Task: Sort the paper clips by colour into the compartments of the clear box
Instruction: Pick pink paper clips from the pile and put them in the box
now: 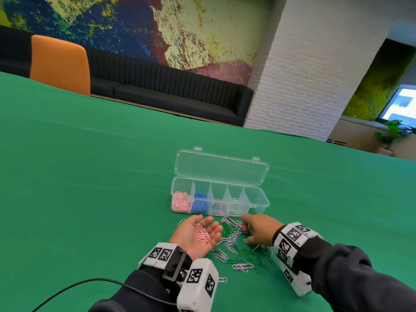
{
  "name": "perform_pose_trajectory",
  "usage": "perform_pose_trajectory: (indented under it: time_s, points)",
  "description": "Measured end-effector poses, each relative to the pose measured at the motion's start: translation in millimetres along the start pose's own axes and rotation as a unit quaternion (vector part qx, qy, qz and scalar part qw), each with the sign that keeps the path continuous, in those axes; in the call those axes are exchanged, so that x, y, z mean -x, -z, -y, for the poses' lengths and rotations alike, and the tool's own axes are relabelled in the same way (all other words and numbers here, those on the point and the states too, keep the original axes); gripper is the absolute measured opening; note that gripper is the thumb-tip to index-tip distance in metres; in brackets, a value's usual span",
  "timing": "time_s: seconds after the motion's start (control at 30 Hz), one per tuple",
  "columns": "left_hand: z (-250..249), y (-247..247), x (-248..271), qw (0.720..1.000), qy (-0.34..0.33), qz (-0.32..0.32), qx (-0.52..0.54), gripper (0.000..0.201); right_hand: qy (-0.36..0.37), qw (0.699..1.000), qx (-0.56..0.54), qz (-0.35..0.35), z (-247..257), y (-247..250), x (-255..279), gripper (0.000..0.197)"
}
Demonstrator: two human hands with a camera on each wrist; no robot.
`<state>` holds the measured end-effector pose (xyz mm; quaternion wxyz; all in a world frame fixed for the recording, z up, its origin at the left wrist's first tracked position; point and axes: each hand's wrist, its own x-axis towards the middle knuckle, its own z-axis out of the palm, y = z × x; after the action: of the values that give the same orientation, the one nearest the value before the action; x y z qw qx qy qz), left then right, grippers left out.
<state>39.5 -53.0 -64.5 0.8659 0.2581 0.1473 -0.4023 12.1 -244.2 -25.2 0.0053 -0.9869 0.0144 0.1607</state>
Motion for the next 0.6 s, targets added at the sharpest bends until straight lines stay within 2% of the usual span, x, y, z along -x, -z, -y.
perform_pose_trajectory:
  time_s: [0.17,0.4,0.5,0.6]
  points:
    - [0,0,0,1.0,-0.001,-0.002,-0.008,0.033,0.035,0.999,-0.006,0.001,1,0,4,0.019]
    - [0,1,-2,1.0,-0.006,0.001,-0.017,0.034,0.016,0.998,-0.033,0.046,4,5,0,0.026]
    - [1,0,-1,0.999,-0.005,0.002,-0.036,0.034,0.053,0.988,-0.143,0.01,12,20,6,0.021]
    - [4,-1,-1,0.999,0.001,0.004,-0.047,0.035,0.095,0.948,-0.304,-0.025,20,44,13,0.012]
